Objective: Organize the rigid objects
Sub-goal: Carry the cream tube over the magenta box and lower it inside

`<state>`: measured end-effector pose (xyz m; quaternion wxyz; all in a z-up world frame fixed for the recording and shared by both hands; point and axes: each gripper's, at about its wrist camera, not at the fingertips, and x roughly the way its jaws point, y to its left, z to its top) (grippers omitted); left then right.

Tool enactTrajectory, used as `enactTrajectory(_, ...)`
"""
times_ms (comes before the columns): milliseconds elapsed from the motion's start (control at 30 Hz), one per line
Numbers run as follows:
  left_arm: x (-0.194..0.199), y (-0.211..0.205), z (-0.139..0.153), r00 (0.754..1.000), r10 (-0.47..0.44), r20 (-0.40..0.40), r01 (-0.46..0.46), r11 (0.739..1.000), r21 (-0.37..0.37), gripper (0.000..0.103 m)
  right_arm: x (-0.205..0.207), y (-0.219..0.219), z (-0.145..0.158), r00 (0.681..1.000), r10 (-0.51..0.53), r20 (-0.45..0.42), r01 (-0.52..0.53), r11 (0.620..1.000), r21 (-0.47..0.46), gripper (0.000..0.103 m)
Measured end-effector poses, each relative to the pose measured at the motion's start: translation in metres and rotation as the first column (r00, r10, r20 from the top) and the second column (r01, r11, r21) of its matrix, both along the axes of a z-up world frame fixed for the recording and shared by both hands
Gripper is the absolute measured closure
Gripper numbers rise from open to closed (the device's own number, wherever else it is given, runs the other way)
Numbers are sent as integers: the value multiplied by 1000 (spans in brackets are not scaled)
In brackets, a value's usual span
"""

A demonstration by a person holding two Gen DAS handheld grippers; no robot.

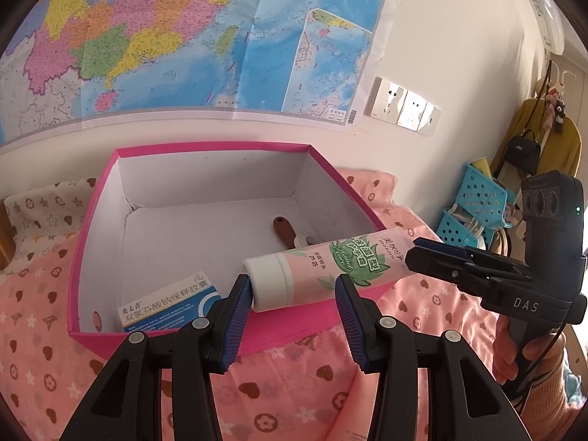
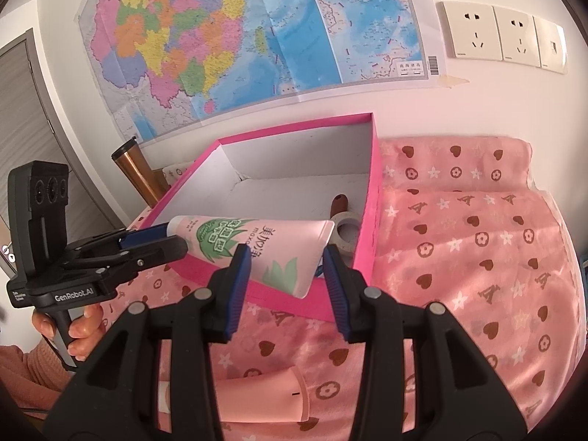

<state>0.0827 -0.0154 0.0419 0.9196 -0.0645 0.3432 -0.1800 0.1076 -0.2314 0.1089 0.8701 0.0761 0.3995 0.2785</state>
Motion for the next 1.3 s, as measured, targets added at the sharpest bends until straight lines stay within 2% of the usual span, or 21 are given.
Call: enactTrajectory(1300,29,1,-17,998,17,-58,-16,1000,11,57,24,10,-13,1000,-2,-30,1,998,-57,58)
